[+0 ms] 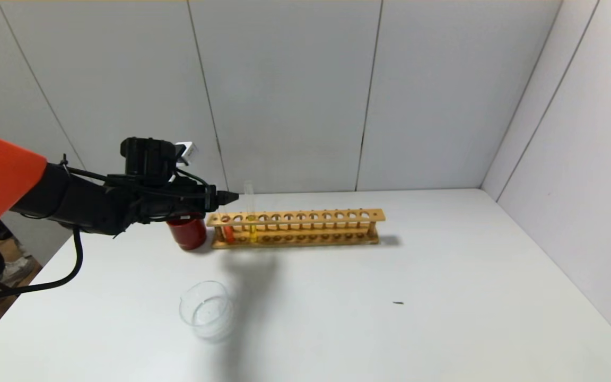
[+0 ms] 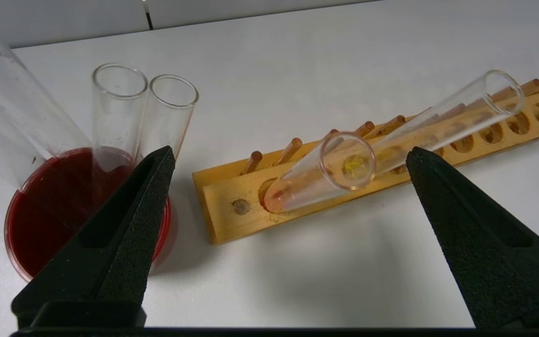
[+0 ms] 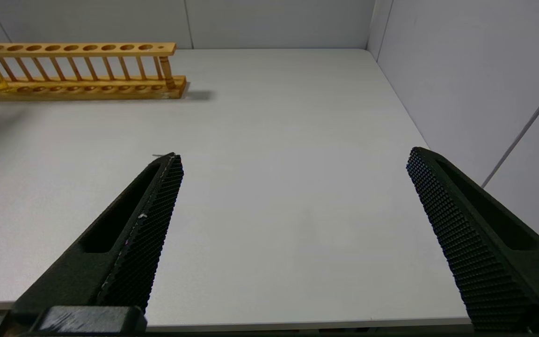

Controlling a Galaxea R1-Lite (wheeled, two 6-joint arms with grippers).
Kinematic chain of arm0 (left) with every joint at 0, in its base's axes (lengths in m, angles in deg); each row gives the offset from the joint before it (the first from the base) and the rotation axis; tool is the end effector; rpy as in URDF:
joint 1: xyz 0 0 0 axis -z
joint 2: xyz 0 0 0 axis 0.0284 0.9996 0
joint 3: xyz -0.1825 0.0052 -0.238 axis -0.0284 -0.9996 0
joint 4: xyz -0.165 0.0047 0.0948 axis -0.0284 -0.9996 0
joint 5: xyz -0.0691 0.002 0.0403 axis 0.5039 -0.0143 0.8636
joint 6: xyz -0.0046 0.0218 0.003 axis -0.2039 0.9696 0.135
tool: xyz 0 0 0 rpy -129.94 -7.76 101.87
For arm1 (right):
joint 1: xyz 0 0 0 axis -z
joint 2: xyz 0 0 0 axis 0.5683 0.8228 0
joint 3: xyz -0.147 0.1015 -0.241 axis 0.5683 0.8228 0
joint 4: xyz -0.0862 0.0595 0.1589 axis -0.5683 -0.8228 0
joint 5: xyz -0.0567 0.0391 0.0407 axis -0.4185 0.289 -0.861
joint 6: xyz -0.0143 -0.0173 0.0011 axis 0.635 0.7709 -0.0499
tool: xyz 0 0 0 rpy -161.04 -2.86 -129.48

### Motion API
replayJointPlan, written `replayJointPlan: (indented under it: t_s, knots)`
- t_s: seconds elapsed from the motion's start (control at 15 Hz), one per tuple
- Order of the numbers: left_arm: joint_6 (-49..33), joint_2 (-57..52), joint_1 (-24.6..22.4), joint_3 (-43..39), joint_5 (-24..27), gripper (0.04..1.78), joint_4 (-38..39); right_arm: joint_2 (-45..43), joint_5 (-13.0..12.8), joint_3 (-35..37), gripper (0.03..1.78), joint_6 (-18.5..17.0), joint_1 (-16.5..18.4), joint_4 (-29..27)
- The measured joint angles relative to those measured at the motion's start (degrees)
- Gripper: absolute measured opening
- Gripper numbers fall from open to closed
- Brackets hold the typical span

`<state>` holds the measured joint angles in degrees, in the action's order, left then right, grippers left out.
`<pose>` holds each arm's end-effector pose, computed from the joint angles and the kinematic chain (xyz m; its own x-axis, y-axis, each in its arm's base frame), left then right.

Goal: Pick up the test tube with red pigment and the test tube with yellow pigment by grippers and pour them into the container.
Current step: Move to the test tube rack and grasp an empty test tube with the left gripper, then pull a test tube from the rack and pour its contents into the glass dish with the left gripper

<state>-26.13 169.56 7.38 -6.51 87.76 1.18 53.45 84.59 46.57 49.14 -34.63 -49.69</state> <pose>0.3941 -0.0676 0.1406 0.8339 -0.3650 -0.4139 0.3166 0.9307 -0.1829 -0.0228 0.0000 0.0750 1.0000 0.0037 -0.0049 -0.0037 1.0000 0.0048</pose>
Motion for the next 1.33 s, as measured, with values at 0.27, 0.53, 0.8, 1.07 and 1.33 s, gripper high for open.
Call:
replayJointPlan:
  t_s: [0.27, 0.53, 0.8, 1.07, 1.33]
  knots:
    - [0.02, 1.99, 0.28, 1.37, -0.05, 1.71, 0.04, 0.0, 0.02, 0.0, 1.75, 0.0, 0.0, 0.0]
    - [0.05, 2.33, 0.49, 1.4, -0.05, 1.32, 0.2, 0.0, 0.02, 0.0, 1.75, 0.0, 0.0, 0.02]
    - [0.11, 2.44, 0.72, 1.4, -0.02, 0.6, 0.45, 0.0, 0.02, 0.0, 1.75, 0.0, 0.0, 0.0]
    - [0.2, 2.57, 1.13, 1.37, -0.18, 0.32, 0.8, 0.0, 0.02, 0.0, 1.75, 0.02, 0.0, 0.0]
    - [0.37, 1.91, 1.29, 1.01, -0.74, 0.32, 0.39, 0.0, 0.02, 0.0, 1.75, 0.0, 0.0, 0.0]
